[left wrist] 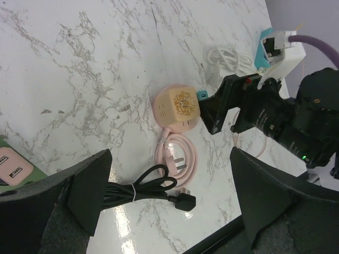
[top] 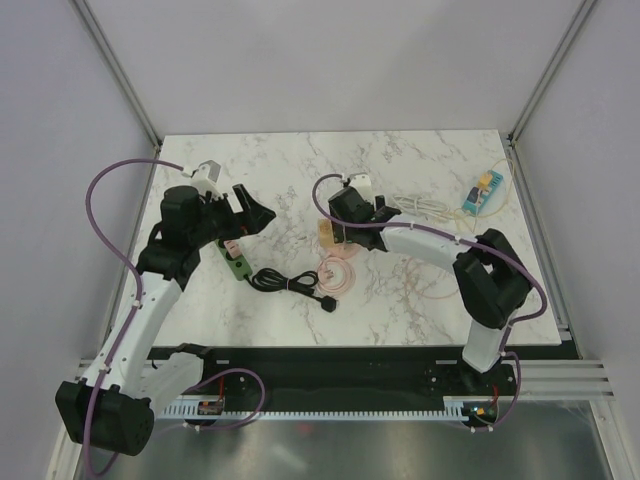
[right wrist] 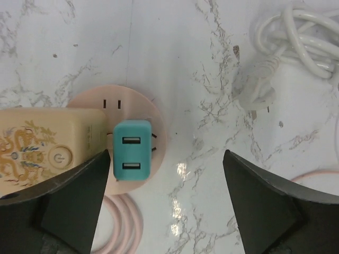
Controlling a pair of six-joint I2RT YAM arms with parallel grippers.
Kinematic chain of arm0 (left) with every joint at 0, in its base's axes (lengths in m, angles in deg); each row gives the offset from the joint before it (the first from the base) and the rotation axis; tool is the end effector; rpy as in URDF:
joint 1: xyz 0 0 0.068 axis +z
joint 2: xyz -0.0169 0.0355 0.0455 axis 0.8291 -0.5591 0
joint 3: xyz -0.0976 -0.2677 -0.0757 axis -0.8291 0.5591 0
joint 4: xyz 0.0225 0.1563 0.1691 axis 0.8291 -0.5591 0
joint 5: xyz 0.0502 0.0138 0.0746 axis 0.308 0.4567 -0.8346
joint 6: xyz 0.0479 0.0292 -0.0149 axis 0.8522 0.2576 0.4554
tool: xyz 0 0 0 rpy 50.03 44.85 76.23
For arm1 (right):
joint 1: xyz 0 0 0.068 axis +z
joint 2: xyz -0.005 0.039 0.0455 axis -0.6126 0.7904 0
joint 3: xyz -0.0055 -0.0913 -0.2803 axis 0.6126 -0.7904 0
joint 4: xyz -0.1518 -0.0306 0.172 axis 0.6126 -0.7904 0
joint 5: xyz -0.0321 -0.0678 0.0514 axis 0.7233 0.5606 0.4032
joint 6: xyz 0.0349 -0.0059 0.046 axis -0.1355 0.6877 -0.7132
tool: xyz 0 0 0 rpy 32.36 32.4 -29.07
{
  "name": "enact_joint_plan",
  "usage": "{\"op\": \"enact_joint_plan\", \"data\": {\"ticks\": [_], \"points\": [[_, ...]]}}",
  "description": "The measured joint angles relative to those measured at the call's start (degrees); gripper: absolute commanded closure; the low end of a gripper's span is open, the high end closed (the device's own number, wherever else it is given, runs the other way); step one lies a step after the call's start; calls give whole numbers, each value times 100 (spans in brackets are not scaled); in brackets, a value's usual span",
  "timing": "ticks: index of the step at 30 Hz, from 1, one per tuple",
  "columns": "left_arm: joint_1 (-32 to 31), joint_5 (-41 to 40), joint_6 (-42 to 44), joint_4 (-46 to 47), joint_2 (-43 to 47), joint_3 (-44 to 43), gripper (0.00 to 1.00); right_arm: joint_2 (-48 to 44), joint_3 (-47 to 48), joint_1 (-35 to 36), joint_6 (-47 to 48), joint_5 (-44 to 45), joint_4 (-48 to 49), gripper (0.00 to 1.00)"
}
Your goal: Insert the plug
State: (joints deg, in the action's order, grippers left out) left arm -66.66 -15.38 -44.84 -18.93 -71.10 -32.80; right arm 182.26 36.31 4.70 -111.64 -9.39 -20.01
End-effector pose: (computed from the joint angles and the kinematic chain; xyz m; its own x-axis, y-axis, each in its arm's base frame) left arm 0.1733 -0.0463 0.3494 -0.5672 -0.3394 -0.7504 0.2287 0.8104 -0.5394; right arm 0.2868 0.2349 0.2393 -0.6851 -0.0970 -0.7220 -0.0657 0.9953 -0.0714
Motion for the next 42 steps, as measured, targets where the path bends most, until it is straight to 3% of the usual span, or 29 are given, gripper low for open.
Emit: {"op": "enact_joint_plan", "data": {"ticks": [9, 19, 25, 31, 42], "points": [[4, 656, 323, -59, 122, -175, 0, -1663, 227, -308, 367, -914, -719, 2], [4, 2406, 468, 286, 1043, -155, 0, -3823, -979, -323, 374, -2328, -612, 2], [4, 2527, 448, 522, 1657, 26, 0, -4972, -1104, -323, 227, -2323, -608, 2], [4, 2529, 339, 573, 1707, 28, 0, -5810, -1126, -321, 116, -2197, -592, 2], [4, 2520, 251, 590, 1875, 26, 0, -6483, -1250, -323, 105, -1670, -595, 2]]}}
